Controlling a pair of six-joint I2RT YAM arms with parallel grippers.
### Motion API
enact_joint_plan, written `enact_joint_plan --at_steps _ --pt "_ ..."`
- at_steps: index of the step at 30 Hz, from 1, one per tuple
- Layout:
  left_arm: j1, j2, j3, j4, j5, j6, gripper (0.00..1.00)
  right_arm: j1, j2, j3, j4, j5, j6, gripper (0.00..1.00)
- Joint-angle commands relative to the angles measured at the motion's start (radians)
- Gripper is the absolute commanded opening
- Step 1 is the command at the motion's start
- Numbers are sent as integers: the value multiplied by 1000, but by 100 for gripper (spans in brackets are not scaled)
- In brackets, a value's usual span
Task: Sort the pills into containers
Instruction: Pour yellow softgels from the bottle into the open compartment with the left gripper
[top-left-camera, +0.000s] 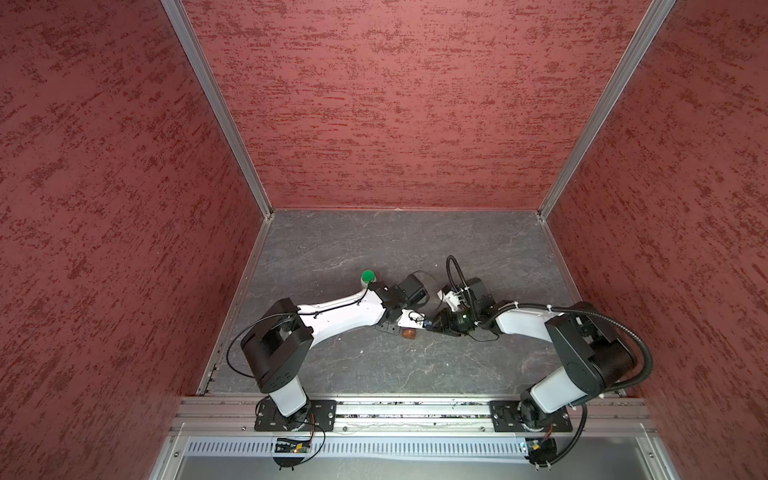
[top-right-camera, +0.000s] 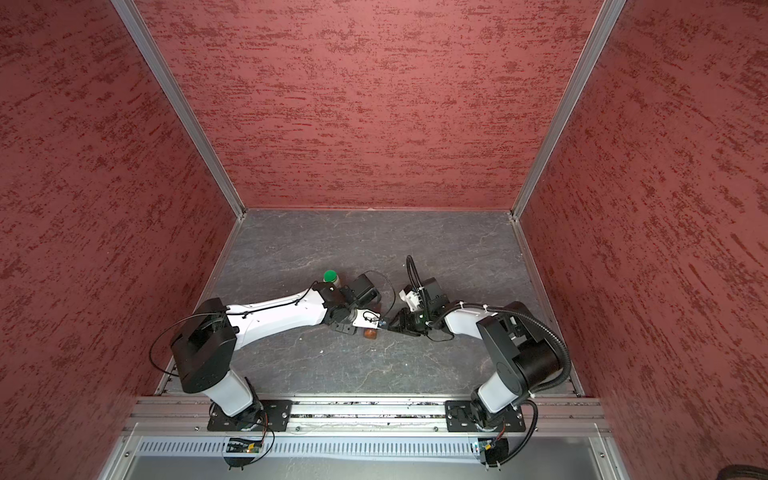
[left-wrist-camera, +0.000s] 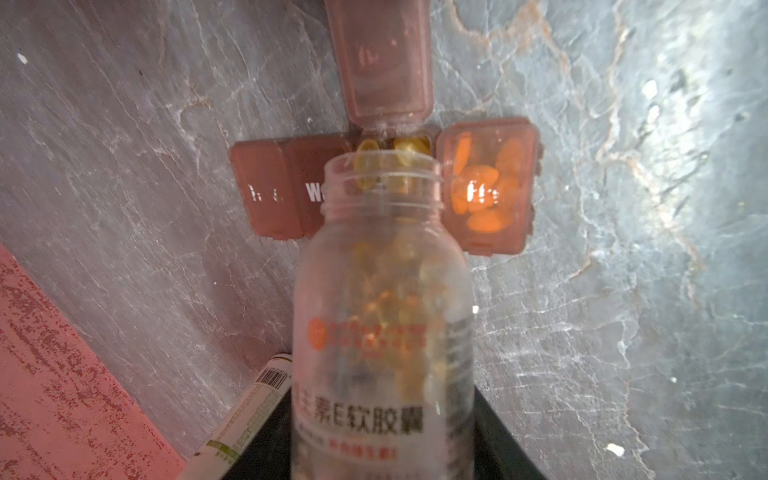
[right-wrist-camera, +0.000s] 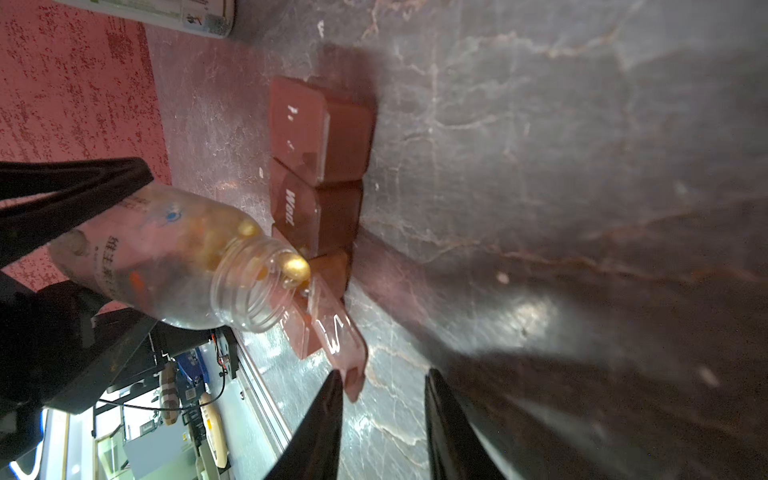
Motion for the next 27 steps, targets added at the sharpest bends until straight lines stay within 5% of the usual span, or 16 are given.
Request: enact_joint_plan --at_steps 1,27 --pt "10 -26 -19 11 20 -11 0 5 -7 19 -13 1 -24 35" --pt "49 -115 -126 130 88 -67 0 5 -23 62 -79 13 -31 40"
